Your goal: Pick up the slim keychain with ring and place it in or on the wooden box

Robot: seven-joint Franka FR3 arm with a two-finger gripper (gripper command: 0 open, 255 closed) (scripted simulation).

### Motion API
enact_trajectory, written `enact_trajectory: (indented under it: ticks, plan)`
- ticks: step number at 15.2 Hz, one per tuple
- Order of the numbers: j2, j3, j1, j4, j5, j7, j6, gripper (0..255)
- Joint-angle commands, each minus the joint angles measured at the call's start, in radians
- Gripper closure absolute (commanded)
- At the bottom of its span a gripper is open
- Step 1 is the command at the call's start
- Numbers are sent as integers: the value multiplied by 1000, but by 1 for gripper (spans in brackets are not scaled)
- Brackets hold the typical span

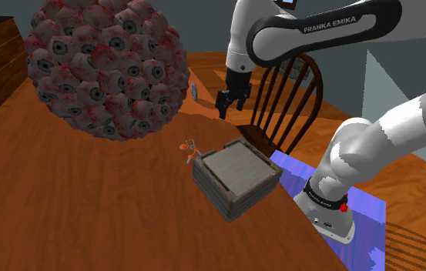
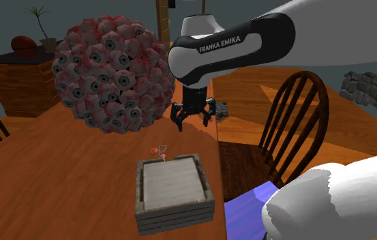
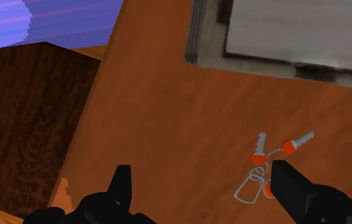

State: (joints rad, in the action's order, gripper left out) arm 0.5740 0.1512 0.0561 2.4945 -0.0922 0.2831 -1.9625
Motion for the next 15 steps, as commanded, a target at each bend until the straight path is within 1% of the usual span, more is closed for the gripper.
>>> enact_trajectory:
  ticks: [1,6,11,15]
  plan:
    - [-50,32,8,7,-14,42,-68,0]
    - [-213,102,12,-11,-18,135,-230,0]
    - [-401,164,9,-69,22,247,-375,0]
    - [-446,171,7,-61,38,264,-428,0]
